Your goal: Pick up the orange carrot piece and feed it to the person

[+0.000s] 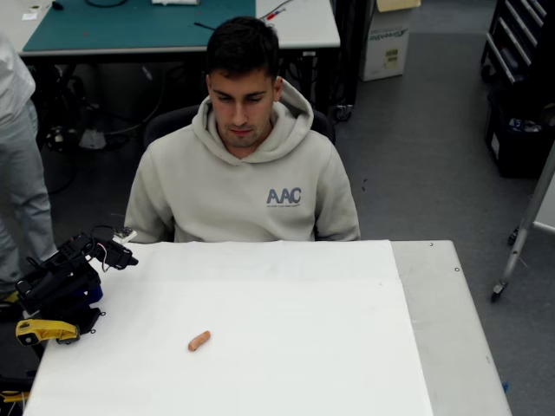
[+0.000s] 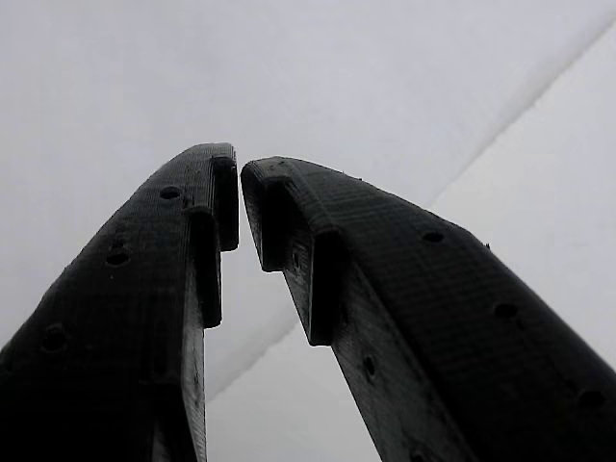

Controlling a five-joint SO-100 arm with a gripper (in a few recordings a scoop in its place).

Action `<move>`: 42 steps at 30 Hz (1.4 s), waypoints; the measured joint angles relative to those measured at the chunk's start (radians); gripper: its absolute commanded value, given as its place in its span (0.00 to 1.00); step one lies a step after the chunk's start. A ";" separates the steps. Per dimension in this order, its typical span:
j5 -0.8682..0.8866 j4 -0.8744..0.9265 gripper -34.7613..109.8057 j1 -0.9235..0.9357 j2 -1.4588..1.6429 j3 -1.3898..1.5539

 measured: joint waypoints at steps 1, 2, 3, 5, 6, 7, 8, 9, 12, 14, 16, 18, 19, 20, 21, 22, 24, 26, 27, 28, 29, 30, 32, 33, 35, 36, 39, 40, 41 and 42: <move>0.000 0.000 0.22 0.000 0.000 0.000; 0.000 0.000 0.22 0.000 0.000 0.000; 0.000 0.000 0.22 0.000 0.000 0.000; 0.000 0.000 0.22 0.000 0.000 0.000; 0.000 0.000 0.22 0.000 0.000 0.000; 0.000 0.000 0.22 0.000 0.000 0.000; 0.000 0.000 0.22 0.000 0.000 0.000; 0.000 0.000 0.22 0.000 0.000 0.000; 0.000 0.000 0.22 0.000 0.000 0.000; 0.000 0.000 0.22 0.000 0.000 0.000; 0.000 0.000 0.22 0.000 0.000 0.000; 0.000 0.000 0.22 0.000 0.000 0.000; 0.000 0.000 0.22 0.000 0.000 0.000; 0.000 0.000 0.22 0.000 0.000 0.000; 0.000 0.000 0.22 0.000 0.000 0.000; 0.000 0.000 0.22 0.000 0.000 0.000; 0.000 0.000 0.22 0.000 0.000 -0.002; 0.000 0.000 0.22 0.000 -0.014 -0.017; 0.000 0.000 0.22 0.000 -0.031 -0.037; 0.000 0.000 0.22 0.000 -0.055 -0.060; 0.000 0.000 0.22 0.000 -0.086 -0.089; 0.000 0.000 0.22 0.000 -0.121 -0.123; 0.000 0.000 0.22 0.000 -0.192 -0.176; 0.000 0.000 0.22 0.002 -0.239 -0.207; 0.000 0.000 0.22 0.005 -0.330 -0.273; 0.000 0.000 0.22 0.006 -0.374 -0.302; 0.000 0.000 0.22 0.009 -0.508 -0.396; 0.000 0.000 0.22 0.009 -0.551 -0.425; 0.000 0.000 0.22 0.009 -0.592 -0.453; 0.000 0.000 0.22 0.009 -0.634 -0.485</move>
